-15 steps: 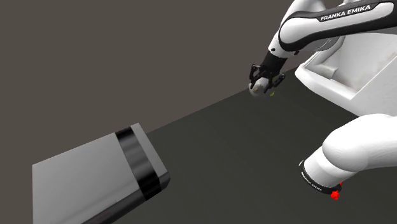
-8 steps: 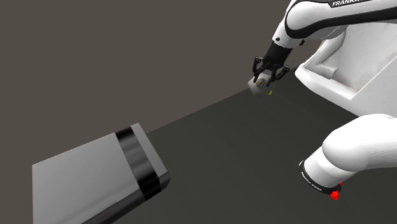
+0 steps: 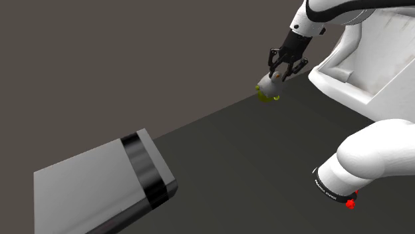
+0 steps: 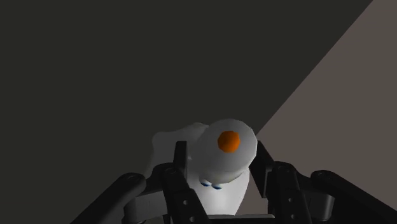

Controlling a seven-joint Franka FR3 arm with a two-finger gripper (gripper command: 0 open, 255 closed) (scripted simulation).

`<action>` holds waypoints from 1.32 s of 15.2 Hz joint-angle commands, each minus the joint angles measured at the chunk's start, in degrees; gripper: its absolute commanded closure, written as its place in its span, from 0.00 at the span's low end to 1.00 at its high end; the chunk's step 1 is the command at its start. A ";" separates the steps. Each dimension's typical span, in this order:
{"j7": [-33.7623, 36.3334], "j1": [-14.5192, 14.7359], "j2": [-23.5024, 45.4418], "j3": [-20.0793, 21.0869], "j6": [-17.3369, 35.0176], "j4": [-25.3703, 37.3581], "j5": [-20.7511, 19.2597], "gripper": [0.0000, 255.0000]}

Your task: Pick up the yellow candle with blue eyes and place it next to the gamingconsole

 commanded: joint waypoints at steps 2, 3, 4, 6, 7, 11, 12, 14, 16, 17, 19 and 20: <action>0.38 0.06 -0.18 0.11 -2.31 2.20 -0.01 1.00; 0.45 0.06 -0.23 0.10 -3.09 2.94 -0.04 1.00; 0.53 0.06 -0.26 0.09 -3.86 3.69 -0.07 1.00; 1.76 0.55 -1.66 1.10 -4.26 2.80 0.47 1.00; 2.99 1.07 -3.03 2.14 -4.57 1.89 1.07 1.00; 8.05 3.42 -7.98 6.44 -5.90 -1.12 3.85 1.00; 9.36 4.07 -9.07 7.56 -6.23 -1.70 4.64 1.00; 12.01 5.42 -11.07 9.87 -6.89 -2.65 6.31 1.00; 14.73 6.84 -12.79 12.24 -7.50 -3.33 8.07 1.00; 16.12 7.57 -13.54 13.45 -7.78 -3.57 8.97 1.00; 18.92 9.03 -14.79 15.93 -8.27 -3.82 10.82 1.00; 20.34 9.75 -15.30 17.19 -8.48 -3.85 11.76 1.00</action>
